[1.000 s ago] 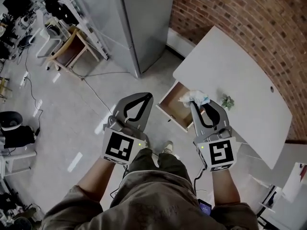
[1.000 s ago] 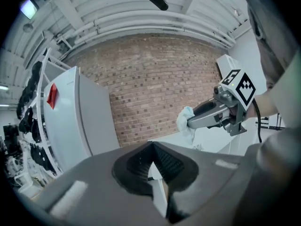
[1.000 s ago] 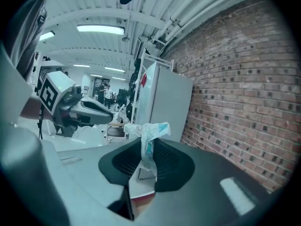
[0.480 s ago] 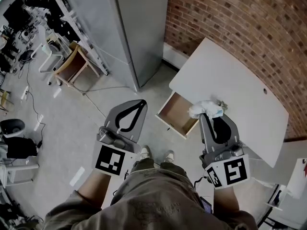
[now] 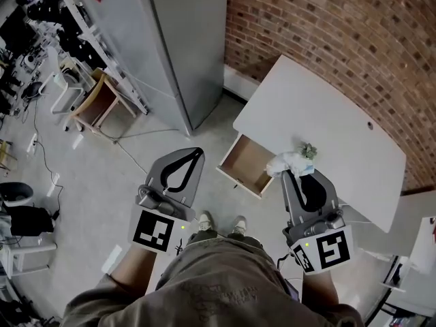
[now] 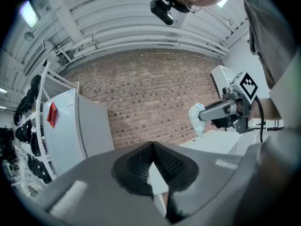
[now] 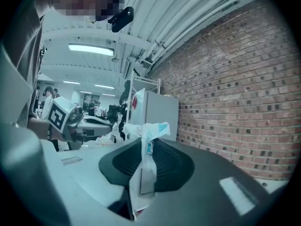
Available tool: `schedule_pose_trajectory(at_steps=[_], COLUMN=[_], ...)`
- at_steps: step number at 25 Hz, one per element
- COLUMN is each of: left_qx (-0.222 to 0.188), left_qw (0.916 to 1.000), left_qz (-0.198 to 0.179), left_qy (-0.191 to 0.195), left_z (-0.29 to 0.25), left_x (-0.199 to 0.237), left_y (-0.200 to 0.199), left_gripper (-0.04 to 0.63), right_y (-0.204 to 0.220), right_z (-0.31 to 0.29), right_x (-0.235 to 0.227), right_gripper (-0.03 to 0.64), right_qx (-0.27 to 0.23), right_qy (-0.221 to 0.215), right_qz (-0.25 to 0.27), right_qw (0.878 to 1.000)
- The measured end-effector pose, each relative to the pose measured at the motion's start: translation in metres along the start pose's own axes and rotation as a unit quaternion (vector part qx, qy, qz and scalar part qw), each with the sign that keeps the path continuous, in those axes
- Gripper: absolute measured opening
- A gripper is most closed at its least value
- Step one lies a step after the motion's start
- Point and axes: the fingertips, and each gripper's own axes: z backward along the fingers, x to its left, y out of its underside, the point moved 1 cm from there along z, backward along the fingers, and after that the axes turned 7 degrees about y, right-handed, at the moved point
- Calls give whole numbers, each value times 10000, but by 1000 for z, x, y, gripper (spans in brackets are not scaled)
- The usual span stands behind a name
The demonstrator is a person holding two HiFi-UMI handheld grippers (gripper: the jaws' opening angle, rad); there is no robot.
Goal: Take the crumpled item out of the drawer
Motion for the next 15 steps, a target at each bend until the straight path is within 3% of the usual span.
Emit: schedule_pose_trajectory(at_steps=[8,15], left_qx=[15,22], left_qw=[9998,10000], left_qz=[179,66], left_qy=[-5,10], left_z=[-5,-5], left_x=[3,2], left_y=[6,3], left_gripper=[2,0], right_y=[8,9], right_z=[-8,-9], right_x=[-4,-2], right_gripper=[92,91], right_qx=[116,157], right_qy=[21,-17], right_qz=[-7,-12], right_qw=[9999,9999])
